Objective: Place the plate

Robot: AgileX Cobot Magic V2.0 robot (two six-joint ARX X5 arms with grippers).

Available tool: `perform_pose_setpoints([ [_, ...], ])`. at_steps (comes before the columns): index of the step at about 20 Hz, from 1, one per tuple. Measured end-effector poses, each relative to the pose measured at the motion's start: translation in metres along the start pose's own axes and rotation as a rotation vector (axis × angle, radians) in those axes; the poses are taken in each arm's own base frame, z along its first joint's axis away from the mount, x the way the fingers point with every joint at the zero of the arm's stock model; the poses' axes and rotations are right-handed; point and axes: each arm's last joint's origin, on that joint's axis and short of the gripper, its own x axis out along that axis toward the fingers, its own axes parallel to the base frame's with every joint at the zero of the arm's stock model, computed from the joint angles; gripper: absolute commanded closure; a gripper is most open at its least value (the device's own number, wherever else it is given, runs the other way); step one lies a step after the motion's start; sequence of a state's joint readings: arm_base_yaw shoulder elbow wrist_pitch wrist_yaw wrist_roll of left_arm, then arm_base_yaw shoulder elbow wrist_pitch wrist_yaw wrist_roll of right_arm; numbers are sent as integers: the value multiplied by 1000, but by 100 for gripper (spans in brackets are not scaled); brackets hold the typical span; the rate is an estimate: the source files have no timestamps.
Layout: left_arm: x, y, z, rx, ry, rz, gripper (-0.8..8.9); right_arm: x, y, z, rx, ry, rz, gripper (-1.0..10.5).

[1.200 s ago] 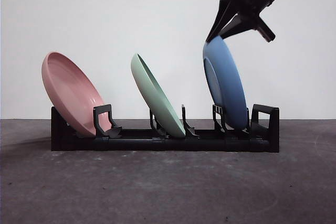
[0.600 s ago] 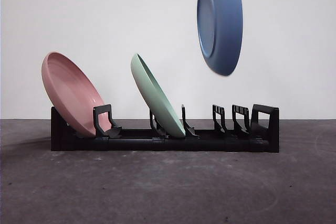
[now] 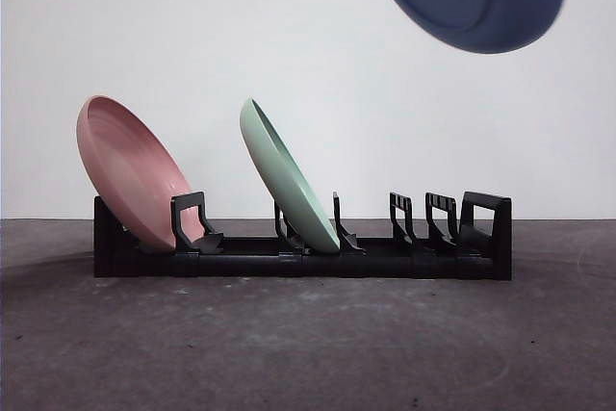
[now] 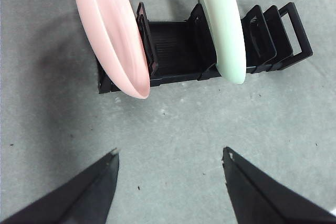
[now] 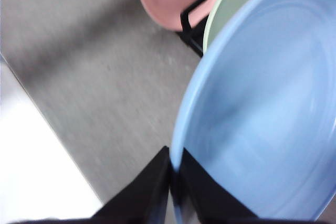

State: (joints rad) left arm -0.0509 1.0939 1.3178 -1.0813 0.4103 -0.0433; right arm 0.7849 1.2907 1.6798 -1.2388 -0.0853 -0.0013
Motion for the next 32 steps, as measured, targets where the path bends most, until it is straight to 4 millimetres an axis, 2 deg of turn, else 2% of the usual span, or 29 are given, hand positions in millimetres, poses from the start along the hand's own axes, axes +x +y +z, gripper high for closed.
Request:
perform_pose_setpoints([
  [2, 0, 0, 0, 0, 0, 0, 500, 13, 13, -15, -58, 58, -41, 934],
  [8, 0, 0, 0, 0, 0, 0, 500, 70, 53, -68, -198, 179, -173, 935],
  [11, 0, 0, 0, 0, 0, 0, 500, 99, 72, -92, -266, 166, -238, 935],
  [14, 0, 0, 0, 6, 0, 0, 500, 122, 87, -106, -306, 165, -246, 934],
  [24, 0, 0, 0, 18, 0, 0, 500, 193, 116, -115, -337, 265, -181, 934],
  [32, 0, 0, 0, 18, 0, 0, 500, 233, 126, -116, -396, 227, -181, 934],
])
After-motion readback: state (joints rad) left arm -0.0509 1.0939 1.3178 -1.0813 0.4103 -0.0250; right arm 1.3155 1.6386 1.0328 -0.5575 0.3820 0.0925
